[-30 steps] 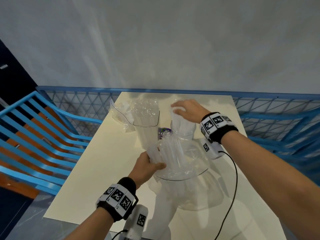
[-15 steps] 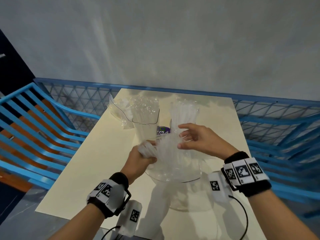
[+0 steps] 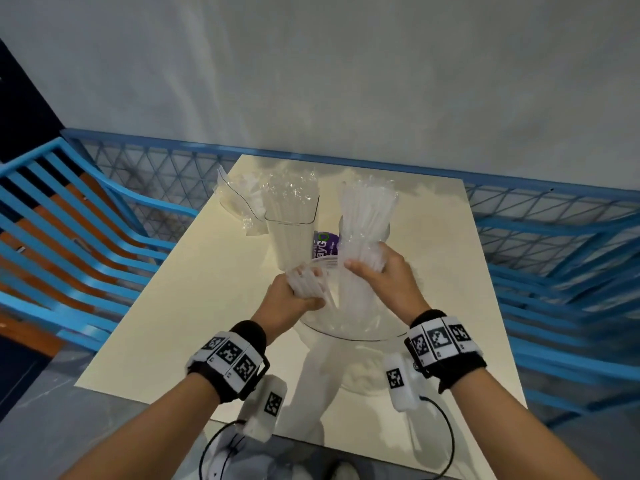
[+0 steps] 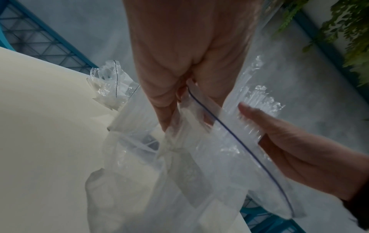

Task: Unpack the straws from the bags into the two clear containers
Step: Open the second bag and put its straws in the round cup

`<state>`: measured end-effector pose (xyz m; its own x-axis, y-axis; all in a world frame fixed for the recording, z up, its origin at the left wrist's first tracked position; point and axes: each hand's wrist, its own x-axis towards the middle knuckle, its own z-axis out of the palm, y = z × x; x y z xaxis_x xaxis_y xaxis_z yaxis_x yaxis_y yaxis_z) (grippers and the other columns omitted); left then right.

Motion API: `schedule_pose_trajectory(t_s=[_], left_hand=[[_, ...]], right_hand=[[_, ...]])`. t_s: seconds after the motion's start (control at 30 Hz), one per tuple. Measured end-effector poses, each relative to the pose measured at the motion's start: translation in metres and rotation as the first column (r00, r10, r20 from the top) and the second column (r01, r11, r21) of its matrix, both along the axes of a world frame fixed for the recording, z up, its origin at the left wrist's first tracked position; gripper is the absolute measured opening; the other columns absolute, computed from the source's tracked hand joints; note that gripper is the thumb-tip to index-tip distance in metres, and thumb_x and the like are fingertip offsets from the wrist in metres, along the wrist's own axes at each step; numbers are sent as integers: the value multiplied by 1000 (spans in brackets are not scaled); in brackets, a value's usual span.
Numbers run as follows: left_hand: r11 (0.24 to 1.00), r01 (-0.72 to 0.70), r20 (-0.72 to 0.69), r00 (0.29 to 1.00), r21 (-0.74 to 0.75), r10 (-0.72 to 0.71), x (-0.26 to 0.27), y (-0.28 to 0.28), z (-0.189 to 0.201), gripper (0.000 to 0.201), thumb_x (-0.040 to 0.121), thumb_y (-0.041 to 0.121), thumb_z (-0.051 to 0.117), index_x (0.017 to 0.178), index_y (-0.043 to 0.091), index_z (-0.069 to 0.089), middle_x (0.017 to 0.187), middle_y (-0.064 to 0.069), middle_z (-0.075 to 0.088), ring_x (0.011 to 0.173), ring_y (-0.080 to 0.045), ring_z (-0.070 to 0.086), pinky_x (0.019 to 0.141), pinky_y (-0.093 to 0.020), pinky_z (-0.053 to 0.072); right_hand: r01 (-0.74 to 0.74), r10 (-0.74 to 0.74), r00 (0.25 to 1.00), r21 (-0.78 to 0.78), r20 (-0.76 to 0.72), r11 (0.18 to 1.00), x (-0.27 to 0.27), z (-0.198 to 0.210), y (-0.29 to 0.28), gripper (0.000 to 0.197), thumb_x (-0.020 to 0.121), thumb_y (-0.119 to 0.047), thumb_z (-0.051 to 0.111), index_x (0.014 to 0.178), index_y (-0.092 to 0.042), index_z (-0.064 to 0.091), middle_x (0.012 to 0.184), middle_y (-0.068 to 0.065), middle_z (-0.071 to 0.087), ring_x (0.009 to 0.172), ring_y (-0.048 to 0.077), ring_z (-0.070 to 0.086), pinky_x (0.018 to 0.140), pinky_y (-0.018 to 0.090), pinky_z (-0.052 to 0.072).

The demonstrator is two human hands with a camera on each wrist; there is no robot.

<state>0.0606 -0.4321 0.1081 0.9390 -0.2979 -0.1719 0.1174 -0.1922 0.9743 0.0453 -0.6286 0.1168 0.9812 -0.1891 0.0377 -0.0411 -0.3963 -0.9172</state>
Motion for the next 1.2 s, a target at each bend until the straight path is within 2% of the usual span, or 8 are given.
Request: schedule_pose_trajectory(t_s=[0.17,0.23,0.43,0.57,0.8,0.93,1.07,1.2], left_hand=[[1000,-5,-7,1000,13,5,0,2,-4,43,71,-8,75,95,26,67,95,-9,73,89,-19,67,85,-34,53],[1000,1,-20,1000,9,-1,2,2,-5,42,69,-3,77,96,28,67,94,-6,73,90,-19,68,85,-33,53],[999,35,-71,997,30,-33,6,2,-2,48,65,11,81,103,31,61,107,-1,69,102,-17,65,92,-31,52],[994,91,-91,992,59,-86,6,3,2,55,73,10,82,117,28,54,112,5,63,107,-16,61,93,-31,50],[989,125,-99,988,81,-117,6,3,2,54,77,8,79,119,29,54,107,5,62,103,-18,59,76,-24,47],[989,109,-113,989,96,-98,7,5,-1,56,77,10,79,123,28,54,109,6,61,107,-20,58,85,-29,49],[989,97,-125,989,109,-83,8,8,-5,57,76,10,80,124,27,55,112,2,62,110,-22,59,93,-35,51],[991,90,-124,989,103,-77,8,7,-4,53,76,9,80,120,28,56,109,4,62,108,-20,58,94,-33,50]], right_hand=[[81,-91,994,171,57,982,7,23,-7,48,78,-50,70,107,-12,65,105,0,71,101,15,66,90,35,52],[86,-98,993,179,58,980,13,31,-12,57,75,-55,68,105,-7,66,105,1,72,100,14,67,90,36,53],[62,-99,985,244,142,968,21,69,-22,34,90,-22,63,112,4,58,89,18,73,81,20,71,73,25,57],[28,-64,985,220,157,975,25,85,-25,26,91,-18,61,101,6,63,90,20,72,83,25,69,81,34,54],[-14,-29,980,215,196,977,28,103,-30,20,92,-14,61,95,5,66,86,13,70,78,15,68,70,19,55],[-16,-45,964,227,260,974,38,142,-42,9,91,-18,62,85,-14,66,87,9,70,85,22,68,80,34,57],[42,-165,883,275,440,961,48,195,-49,16,88,-15,62,73,-18,65,79,9,68,84,29,66,89,52,53],[113,-217,830,226,513,968,68,204,-40,10,82,-22,65,76,-15,66,79,10,69,80,26,67,84,52,54]])
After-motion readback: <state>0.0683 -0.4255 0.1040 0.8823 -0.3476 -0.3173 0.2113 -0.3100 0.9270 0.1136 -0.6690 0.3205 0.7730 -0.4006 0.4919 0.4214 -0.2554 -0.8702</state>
